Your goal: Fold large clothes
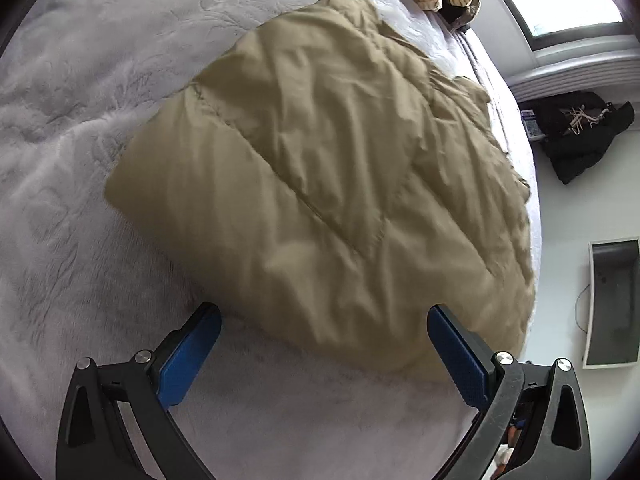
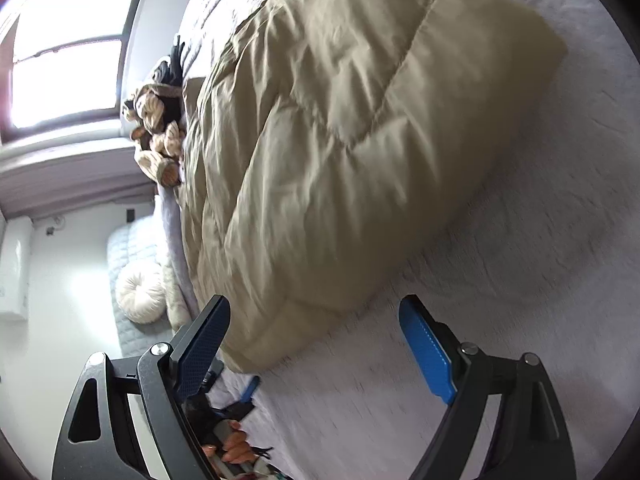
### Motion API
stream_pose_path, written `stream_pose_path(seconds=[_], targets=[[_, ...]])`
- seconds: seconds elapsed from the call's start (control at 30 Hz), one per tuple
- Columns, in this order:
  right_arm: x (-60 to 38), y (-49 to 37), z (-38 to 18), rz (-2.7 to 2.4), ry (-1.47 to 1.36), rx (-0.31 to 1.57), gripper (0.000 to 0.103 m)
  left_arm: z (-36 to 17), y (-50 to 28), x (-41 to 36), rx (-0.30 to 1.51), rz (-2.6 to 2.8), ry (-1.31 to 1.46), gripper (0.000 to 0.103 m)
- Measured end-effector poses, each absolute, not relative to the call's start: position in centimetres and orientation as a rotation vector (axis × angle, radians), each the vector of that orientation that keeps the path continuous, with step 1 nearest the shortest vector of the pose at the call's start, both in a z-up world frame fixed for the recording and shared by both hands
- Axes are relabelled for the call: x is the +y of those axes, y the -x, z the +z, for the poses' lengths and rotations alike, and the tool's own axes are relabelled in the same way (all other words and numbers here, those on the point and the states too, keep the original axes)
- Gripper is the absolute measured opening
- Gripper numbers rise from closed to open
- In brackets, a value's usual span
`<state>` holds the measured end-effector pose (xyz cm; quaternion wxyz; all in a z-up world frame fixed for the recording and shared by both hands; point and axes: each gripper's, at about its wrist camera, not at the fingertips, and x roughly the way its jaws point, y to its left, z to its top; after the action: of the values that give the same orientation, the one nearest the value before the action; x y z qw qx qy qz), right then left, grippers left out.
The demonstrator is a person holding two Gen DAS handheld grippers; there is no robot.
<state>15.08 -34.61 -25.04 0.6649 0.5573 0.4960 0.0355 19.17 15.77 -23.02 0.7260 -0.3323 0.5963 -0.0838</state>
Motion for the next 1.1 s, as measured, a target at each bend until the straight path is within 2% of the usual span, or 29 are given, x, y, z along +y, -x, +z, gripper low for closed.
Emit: stream_pose_path(seconds=[0.3, 0.53, 0.57, 0.6, 0.63, 0.67, 0.7, 0.73, 0.8, 0.87, 0.97, 1.1], targets=[[-34.9, -18.0, -28.3, 0.148, -1.44, 1.005, 0.089, -24.1, -22.6, 16.0, 1.221, -0.189, 0.838, 0.103], [-34.5, -21.0, -29.6, 0.174, -1.406, 0.976, 0.089, -25.9, -24.8, 15.1, 1.21, -0.105, 0.835, 0.102], [-34.5, -21.2, -29.9, 0.163, -1.402, 0.981, 0.089, -25.8, -24.9, 14.9, 1.211, -0.092, 0.817, 0.098], [-34.4, -21.3, -30.0, 0.151, -1.405, 0.985, 0.089, -25.5, -24.9, 14.6, 1.199, -0.088, 0.798, 0.078], [-34.4, -21.4, -30.1, 0.139, -1.413, 0.99, 0.087, -25.2, -25.1, 14.4, 1.192, -0.119, 0.798, 0.053], [-34.4, -21.3, -30.2, 0.127, -1.421, 0.996, 0.075, -24.9, -25.2, 14.2, 1.189, -0.15, 0.81, 0.043], [-34.5, -21.2, -30.2, 0.12, -1.426, 1.003, 0.056, -24.5, -25.2, 14.2, 1.181, -0.176, 0.814, 0.031], [-34.6, -21.1, -30.3, 0.121, -1.43, 1.009, 0.05, -23.8, -25.2, 14.1, 1.17, -0.193, 0.797, 0.024], [-34.7, -21.0, -30.0, 0.138, -1.426, 0.995, 0.033, -22.5, -25.1, 14.0, 1.15, -0.224, 0.769, 0.02], [-34.6, -20.9, -29.2, 0.16, -1.418, 0.975, 0.027, -21.0, -24.8, 14.2, 1.128, -0.253, 0.748, 0.019], [-34.4, -20.6, -28.1, 0.2, -1.409, 0.948, 0.022, -19.0, -23.8, 14.5, 1.104, -0.298, 0.738, 0.018], [-34.4, -19.1, -26.6, 0.242, -1.389, 0.94, 0.021, -17.0, -22.3, 15.0, 1.112, -0.345, 0.709, 0.018]])
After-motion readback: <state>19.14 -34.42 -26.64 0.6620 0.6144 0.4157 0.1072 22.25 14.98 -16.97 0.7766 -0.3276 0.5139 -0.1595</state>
